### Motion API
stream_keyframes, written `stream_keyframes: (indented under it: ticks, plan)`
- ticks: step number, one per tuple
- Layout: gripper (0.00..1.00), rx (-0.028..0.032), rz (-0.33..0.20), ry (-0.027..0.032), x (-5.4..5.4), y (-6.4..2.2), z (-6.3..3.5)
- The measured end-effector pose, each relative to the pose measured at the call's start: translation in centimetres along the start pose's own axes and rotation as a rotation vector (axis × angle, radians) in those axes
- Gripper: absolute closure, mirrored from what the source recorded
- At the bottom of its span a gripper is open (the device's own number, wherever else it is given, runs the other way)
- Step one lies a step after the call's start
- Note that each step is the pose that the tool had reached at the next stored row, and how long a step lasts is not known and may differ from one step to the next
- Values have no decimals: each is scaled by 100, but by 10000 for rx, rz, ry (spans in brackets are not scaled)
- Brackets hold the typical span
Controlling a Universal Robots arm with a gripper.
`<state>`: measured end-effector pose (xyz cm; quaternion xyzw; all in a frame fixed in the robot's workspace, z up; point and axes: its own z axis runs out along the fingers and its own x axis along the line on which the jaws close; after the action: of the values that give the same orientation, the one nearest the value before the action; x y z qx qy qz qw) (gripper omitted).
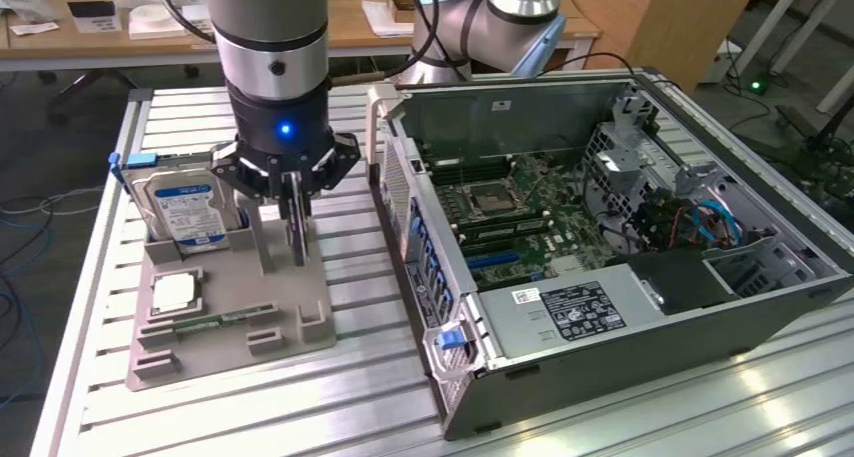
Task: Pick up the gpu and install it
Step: 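Pick up the gpu and move the gpu toward the slot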
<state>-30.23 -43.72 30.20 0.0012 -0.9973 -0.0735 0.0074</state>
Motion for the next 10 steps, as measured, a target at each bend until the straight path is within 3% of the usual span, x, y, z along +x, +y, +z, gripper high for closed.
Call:
stream_keyframes:
  ticks: [10]
  plan:
    - [72,-56,-1,-1,1,9,-71]
